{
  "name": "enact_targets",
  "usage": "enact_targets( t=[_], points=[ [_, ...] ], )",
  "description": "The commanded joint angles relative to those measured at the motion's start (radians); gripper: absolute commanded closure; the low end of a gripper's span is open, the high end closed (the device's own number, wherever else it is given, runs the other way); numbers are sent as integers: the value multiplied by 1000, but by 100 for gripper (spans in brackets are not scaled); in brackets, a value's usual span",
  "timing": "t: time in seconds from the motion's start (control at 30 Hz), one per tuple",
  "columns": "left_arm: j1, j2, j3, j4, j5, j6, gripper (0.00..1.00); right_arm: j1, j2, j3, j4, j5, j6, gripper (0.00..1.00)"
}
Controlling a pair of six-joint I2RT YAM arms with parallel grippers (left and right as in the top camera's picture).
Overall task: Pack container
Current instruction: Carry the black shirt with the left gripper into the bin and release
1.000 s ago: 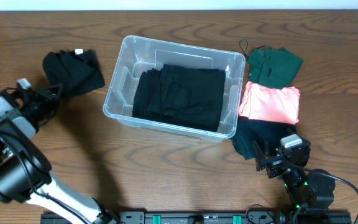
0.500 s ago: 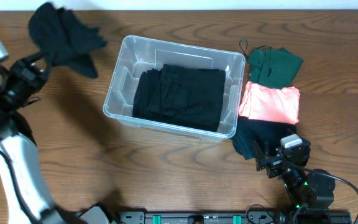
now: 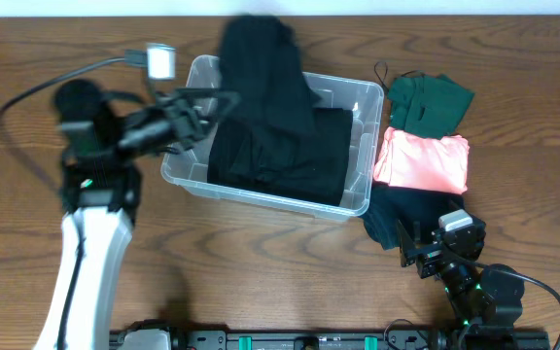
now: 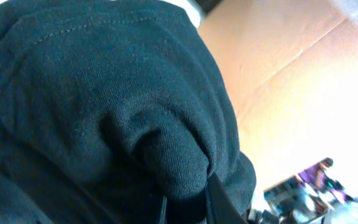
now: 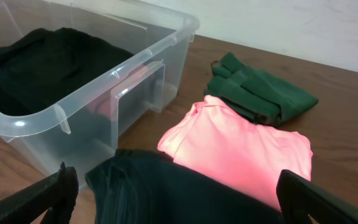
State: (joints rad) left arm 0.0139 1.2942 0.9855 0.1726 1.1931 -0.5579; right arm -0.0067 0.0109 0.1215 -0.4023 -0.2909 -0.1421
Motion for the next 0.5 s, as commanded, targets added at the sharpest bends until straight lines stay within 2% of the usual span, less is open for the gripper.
enact_targets(
  t=[0.0,0.13,0.2,0.3,0.4,0.47],
  points=[
    [-3,92,0,-33,-16,146,94,11,-6,-3,-1,3,6,1],
    [14,229,0,-122,-60,260,94,11,-6,-3,-1,3,6,1],
    [21,313,0,-223,-195,330,94,11,-6,-3,-1,3,6,1],
    [23,403,0,-299,-325,367,94,11,-6,-3,-1,3,6,1],
    [23,443,0,-325,-423,370,94,11,-6,-3,-1,3,6,1],
    [23,441,0,-364,-576,362,94,11,-6,-3,-1,3,6,1]
  ],
)
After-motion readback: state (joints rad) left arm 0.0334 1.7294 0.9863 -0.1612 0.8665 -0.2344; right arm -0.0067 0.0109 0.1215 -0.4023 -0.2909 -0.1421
